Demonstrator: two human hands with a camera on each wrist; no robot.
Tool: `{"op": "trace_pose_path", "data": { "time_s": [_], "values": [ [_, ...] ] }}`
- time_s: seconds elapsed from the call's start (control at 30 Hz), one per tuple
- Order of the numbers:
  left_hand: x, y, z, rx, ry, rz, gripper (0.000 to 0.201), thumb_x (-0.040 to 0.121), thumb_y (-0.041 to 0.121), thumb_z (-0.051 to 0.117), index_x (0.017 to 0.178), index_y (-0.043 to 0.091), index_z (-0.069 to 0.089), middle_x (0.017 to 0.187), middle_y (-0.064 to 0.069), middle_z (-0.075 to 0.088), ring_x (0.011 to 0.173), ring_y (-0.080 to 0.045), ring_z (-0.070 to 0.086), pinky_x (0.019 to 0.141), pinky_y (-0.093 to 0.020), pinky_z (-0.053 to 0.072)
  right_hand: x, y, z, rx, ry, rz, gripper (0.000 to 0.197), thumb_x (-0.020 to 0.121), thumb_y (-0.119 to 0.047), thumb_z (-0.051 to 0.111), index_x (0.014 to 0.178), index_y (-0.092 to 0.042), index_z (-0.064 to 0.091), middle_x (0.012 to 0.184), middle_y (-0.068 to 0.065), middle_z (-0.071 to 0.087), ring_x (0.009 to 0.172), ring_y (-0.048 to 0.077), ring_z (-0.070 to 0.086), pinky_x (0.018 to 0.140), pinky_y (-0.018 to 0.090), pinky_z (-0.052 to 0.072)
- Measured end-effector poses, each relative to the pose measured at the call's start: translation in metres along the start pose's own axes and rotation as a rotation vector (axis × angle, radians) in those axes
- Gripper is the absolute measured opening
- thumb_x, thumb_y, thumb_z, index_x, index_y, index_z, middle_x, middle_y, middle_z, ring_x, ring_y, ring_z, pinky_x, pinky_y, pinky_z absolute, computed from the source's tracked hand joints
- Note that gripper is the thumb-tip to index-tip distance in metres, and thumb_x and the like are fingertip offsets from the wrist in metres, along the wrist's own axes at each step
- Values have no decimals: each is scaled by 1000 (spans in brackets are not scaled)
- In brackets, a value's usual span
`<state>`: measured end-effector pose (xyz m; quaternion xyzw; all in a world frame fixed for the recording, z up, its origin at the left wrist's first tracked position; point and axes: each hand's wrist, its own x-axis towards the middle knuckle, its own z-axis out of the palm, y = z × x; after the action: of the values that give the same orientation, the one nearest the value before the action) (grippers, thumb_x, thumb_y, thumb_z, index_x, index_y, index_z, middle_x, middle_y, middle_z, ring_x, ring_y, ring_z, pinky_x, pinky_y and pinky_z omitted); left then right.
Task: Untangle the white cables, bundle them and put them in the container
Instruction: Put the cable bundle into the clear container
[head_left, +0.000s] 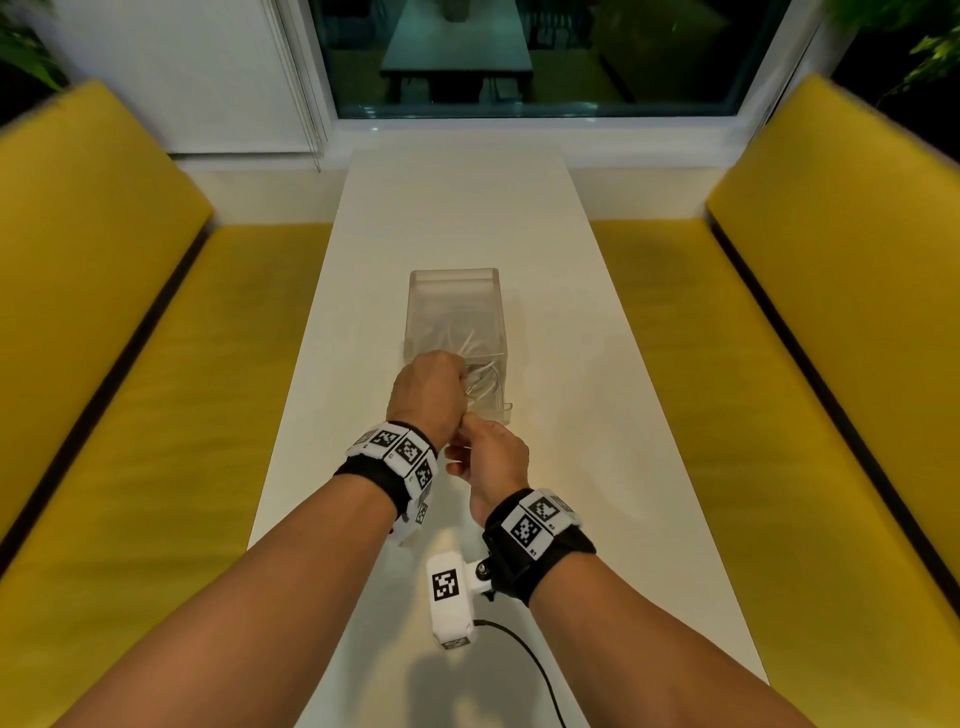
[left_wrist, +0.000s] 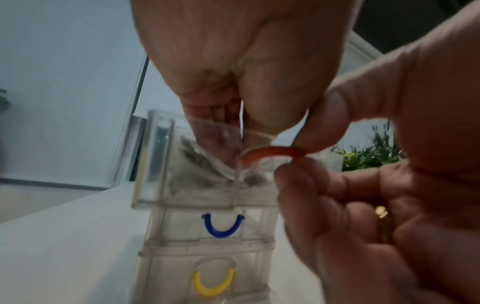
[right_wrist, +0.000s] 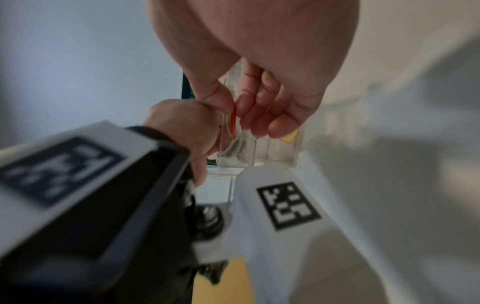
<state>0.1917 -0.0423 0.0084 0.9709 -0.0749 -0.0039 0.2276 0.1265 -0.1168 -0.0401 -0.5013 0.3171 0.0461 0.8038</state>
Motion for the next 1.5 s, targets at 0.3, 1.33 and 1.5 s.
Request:
{"op": "trace_pose_path", "data": {
  "time_s": [0.3, 1.33, 1.5],
  "values": [
    [-11, -24, -10, 45, -10, 132, 15, 94, 15, 65, 93, 10, 79, 107, -7, 62, 104, -27, 55, 84, -40, 50, -2, -1, -2, -10, -6, -12, 7, 83, -7, 61, 86, -3, 66, 69, 7, 63, 59, 19, 56, 53, 28, 45],
    [-35, -39, -11, -59, 108, 174, 19, 95, 10, 62, 107, 12, 77, 109, -1, 68, 104, -23, 61, 87, -32, 50, -4, -16, -8, -185, -42, 15, 24, 83, -19, 64, 98, -8, 78, 78, -1, 68, 68, 17, 58, 52, 26, 38],
    [-48, -21, -22, -89, -45, 187, 35, 102, 37, 49, 117, 14, 71, 120, -4, 69, 109, -24, 63, 99, -41, 48, -4, -15, -9, -206, -62, 3, 31, 88, -32, 62, 103, -8, 76, 90, 6, 78, 70, 17, 63, 58, 29, 41]
  ]
}}
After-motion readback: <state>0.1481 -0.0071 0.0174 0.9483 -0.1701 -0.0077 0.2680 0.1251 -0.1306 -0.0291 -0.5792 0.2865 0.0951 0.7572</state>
